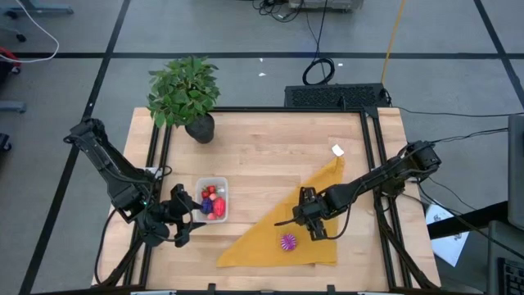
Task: Pick and placing Produce into tupperware
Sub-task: Put the red strawberry into the transparent bin
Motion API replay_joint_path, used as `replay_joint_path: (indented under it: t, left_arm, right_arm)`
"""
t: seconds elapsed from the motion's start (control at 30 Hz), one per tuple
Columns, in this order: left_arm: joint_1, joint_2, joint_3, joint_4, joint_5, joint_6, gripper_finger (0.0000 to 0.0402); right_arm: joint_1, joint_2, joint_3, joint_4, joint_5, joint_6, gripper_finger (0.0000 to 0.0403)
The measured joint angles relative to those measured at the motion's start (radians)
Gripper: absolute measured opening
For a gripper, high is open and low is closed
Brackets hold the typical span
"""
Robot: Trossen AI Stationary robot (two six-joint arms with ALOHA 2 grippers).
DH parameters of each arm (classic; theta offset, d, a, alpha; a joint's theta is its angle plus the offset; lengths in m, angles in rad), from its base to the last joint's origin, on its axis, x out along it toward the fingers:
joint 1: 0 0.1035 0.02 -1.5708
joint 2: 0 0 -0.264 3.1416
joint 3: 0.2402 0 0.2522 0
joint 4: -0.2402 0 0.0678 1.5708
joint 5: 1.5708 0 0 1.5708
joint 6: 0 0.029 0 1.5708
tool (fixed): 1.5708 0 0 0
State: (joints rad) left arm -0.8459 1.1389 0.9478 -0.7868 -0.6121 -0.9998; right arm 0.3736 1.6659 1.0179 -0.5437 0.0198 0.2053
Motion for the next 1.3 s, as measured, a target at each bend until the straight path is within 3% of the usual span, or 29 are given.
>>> replay_joint_path:
  t: [0.63, 0.97, 1.3]
  left_arm:
    - [0.0, 0.0, 0.0, 0.003, 0.008, 0.002, 0.0264]
    - [0.0, 0.0, 0.0, 0.003, 0.008, 0.004, 0.0264]
    - [0.0, 0.0, 0.0, 0.003, 0.008, 0.004, 0.0264]
  right_arm:
    - [-0.014, 0.081, 0.002, 0.021, -0.049, -0.016, 0.0195]
    - [-0.014, 0.073, 0.0, 0.014, -0.051, -0.014, 0.0151]
    - [-0.014, 0.05, -0.001, 0.015, -0.052, -0.005, 0.0146]
